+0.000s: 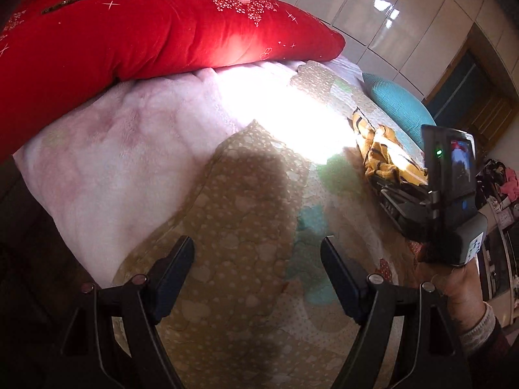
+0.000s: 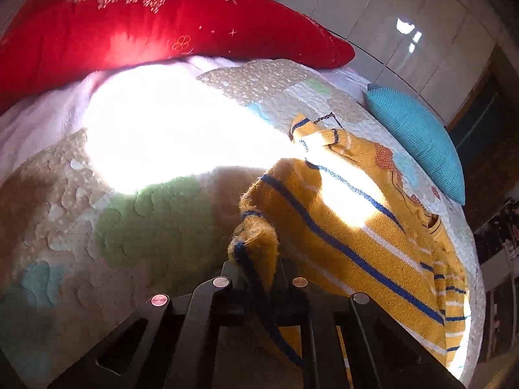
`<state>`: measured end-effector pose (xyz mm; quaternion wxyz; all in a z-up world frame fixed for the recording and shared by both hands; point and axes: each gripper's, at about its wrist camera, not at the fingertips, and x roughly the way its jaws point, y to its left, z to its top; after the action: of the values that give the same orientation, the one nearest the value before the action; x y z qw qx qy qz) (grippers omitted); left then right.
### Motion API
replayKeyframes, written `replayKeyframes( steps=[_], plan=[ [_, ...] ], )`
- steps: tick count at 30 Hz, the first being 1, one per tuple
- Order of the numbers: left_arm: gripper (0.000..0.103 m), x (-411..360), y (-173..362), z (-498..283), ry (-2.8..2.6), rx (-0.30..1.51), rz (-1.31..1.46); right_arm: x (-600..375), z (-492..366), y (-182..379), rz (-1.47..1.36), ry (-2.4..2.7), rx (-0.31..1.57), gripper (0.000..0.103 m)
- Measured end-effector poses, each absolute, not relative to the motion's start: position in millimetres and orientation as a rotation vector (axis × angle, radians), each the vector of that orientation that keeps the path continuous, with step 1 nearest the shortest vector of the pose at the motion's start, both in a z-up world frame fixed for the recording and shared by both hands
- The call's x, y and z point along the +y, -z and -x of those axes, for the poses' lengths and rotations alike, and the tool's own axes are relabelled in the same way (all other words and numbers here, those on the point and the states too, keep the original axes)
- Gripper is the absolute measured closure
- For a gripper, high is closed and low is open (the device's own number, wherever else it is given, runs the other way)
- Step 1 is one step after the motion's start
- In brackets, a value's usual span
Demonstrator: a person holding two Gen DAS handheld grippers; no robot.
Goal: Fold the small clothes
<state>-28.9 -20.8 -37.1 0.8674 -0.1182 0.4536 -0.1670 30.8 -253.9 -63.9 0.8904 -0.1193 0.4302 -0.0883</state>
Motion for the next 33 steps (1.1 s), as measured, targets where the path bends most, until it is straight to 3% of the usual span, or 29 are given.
replayKeyframes(
  steps=[8, 12, 15, 19, 33],
  plan=[
    [0.024, -64, 15, 41, 0.427, 0.940, 0.182, -436, 48, -37, -0.388, 0.289, 0.615, 0.096],
    [0.024, -102, 11, 48, 0.485, 0.944, 0.126, -537, 133, -24, -0.615, 0.434, 0.539, 0.096],
    [0.024, -136, 21, 57, 0.536, 0.971, 0.090, -581, 185, 15, -0.736, 0.514, 0.585, 0.096],
    [0.024, -178, 29, 76, 0.608, 0.985, 0.028, -597, 217, 60, -0.864, 0.480, 0.608, 0.096],
    [0.024, -272, 27, 90, 0.736, 0.971, -0.095, -566, 249, 67, -0.814, 0.389, 0.602, 0.094]
  ],
)
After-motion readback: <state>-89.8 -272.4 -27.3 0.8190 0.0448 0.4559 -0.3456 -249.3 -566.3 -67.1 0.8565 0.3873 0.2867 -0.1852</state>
